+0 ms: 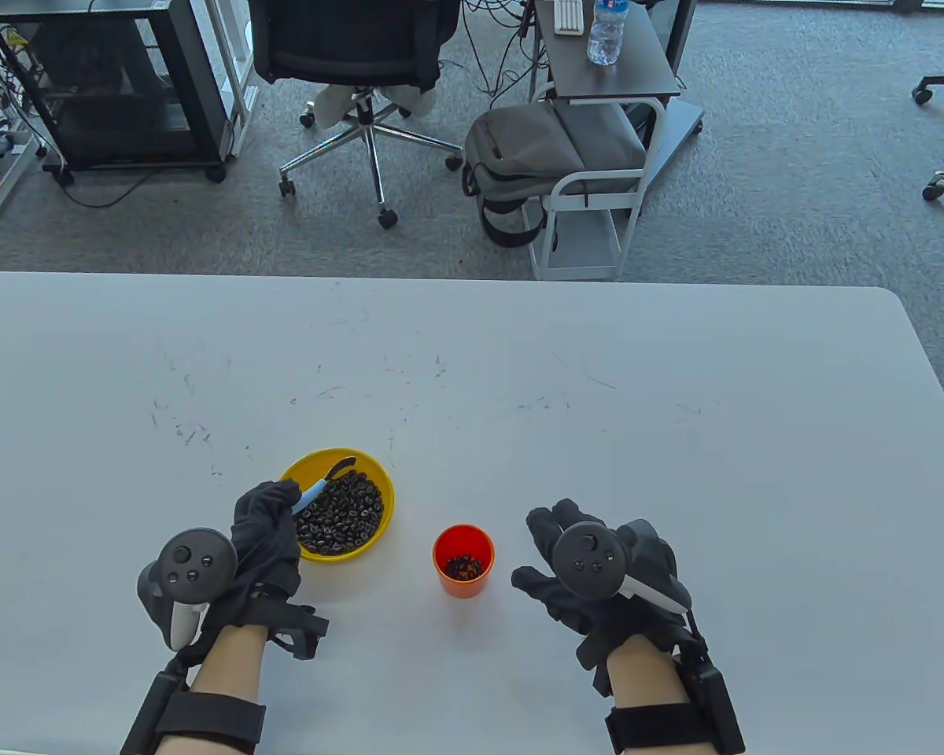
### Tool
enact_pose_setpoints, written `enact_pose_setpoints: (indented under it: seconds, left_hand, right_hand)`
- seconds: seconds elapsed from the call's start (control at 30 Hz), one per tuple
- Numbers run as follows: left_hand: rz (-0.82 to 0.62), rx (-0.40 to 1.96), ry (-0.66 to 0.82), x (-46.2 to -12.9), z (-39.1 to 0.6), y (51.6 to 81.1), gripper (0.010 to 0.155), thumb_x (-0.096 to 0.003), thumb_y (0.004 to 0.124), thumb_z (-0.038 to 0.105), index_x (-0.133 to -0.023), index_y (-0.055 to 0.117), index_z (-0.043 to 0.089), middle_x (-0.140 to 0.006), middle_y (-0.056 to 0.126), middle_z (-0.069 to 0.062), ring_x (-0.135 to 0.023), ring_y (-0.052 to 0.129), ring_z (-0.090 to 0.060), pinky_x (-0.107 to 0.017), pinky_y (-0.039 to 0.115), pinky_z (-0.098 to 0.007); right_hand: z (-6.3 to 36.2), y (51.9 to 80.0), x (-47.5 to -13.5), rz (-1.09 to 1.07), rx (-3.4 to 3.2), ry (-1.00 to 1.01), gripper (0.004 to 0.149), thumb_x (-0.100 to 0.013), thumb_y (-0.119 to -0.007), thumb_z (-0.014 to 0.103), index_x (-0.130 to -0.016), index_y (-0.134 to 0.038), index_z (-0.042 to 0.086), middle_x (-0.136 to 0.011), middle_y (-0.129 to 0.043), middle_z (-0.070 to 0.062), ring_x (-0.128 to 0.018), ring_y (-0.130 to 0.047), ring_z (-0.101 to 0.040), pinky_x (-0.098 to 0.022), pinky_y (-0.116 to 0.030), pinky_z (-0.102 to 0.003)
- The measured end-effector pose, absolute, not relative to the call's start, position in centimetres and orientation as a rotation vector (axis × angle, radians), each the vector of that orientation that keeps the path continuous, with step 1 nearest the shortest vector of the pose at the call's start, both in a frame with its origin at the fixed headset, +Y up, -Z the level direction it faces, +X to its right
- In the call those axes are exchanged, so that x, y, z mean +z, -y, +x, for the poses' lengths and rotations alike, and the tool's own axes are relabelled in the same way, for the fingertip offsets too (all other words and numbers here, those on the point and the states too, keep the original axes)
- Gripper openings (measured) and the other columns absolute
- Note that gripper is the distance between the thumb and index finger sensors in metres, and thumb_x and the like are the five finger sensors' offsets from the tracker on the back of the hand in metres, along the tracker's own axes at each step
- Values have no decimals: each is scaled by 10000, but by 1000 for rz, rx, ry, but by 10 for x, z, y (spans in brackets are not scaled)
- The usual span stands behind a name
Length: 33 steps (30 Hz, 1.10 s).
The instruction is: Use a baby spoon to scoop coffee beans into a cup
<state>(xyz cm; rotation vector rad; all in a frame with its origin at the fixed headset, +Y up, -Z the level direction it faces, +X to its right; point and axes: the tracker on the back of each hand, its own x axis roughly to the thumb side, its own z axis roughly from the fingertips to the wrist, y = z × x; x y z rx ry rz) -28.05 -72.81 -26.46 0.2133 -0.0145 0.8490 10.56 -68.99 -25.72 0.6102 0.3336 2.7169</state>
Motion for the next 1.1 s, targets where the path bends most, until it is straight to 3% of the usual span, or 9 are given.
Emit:
enact_pose_setpoints:
  seconds: [0.67, 1.1]
  left_hand:
    - [174, 732, -40, -265, -286, 734, 417, -580, 626, 123, -986, 658, 33, -1009, 566, -314, -774, 849, -453, -587, 753, -596]
    - [124, 792, -126, -265, -288, 736, 416, -564, 641, 111, -959, 711, 3, -899, 731, -359, -570, 966, -372, -448, 848, -546]
  right_hand:
    - [108, 688, -257, 600, 2738, -282, 770, -591, -667, 533, -1107, -423, 15, -1096, -383, -398, -899, -485, -650, -629, -481, -750]
    - [109, 689, -257, 596, 2738, -283, 771, -591, -667, 533, -1107, -421, 15, -1097, -374, -400, -900, -477, -653, -630, -474, -750]
